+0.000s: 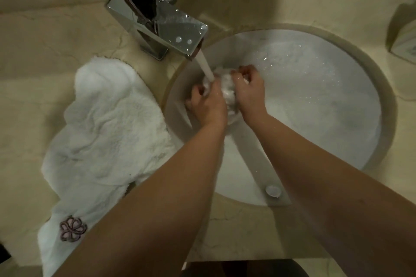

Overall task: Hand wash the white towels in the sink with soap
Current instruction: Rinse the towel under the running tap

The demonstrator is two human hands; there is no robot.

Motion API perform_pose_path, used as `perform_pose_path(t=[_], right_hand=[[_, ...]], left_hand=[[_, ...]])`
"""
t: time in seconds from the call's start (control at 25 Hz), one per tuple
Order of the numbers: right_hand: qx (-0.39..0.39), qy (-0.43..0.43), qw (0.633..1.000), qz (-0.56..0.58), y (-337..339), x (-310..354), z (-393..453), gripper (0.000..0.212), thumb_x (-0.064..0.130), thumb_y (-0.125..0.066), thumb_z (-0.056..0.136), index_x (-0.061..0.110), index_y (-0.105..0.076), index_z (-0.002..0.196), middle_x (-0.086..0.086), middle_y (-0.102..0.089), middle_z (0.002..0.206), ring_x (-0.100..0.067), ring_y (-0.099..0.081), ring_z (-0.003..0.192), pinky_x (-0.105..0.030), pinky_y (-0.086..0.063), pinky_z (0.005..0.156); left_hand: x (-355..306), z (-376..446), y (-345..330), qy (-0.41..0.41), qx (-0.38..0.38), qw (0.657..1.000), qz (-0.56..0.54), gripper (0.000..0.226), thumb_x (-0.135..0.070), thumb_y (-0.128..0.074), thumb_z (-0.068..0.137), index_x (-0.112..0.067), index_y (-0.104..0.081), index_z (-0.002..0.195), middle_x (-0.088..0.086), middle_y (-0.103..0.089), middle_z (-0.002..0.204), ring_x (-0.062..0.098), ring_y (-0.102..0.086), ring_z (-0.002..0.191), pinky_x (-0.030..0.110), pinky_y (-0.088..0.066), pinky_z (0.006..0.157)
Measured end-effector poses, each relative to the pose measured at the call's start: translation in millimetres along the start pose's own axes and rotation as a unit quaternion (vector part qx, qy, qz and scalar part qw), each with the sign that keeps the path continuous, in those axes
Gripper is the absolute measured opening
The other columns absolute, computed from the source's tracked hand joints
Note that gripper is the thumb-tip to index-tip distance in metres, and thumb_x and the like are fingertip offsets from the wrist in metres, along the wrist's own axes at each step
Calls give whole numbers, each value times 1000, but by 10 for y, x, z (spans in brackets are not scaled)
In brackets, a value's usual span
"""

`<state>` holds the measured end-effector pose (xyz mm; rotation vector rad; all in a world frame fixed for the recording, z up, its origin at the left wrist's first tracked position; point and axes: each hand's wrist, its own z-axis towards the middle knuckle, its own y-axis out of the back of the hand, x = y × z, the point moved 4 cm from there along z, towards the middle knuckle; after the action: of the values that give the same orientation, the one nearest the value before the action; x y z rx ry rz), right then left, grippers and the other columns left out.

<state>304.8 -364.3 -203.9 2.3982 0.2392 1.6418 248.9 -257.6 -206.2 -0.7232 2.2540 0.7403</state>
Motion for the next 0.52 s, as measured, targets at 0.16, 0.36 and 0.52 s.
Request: perform_pose_path(t=[0.16, 0.36, 0.52], right_hand=[[28, 38, 999, -16, -85, 191, -42, 48, 29, -37, 87, 13, -60, 125, 1, -64, 115, -7, -56, 96, -13, -42, 89], [52, 14, 998, -42, -62, 205, -18, 33, 36, -40, 94, 15, -65, 92, -1, -67, 85, -16, -59, 79, -30, -45, 72], [22, 14, 991, -130, -27, 114, 106, 28, 39, -53, 94, 13, -52, 86, -4, -59, 89, -24, -56, 81, -32, -39, 71]], left_hand=[[-223, -18, 38, -141, -2, 990, -17, 32, -44, -73, 84, -18, -56, 80, -8, -61, 67, 9, -58, 62, 24, -47, 66], [-352, 68, 46, -316, 23, 942, 115, 45, -53, -64, 86, -16, -66, 112, 3, -69, 106, 21, -63, 99, 35, -51, 90], [-250, -50, -57, -335, 95, 914, 208, 51, -46, -35, 101, -13, -60, 130, 8, -62, 128, 25, -51, 121, 24, -25, 103]])
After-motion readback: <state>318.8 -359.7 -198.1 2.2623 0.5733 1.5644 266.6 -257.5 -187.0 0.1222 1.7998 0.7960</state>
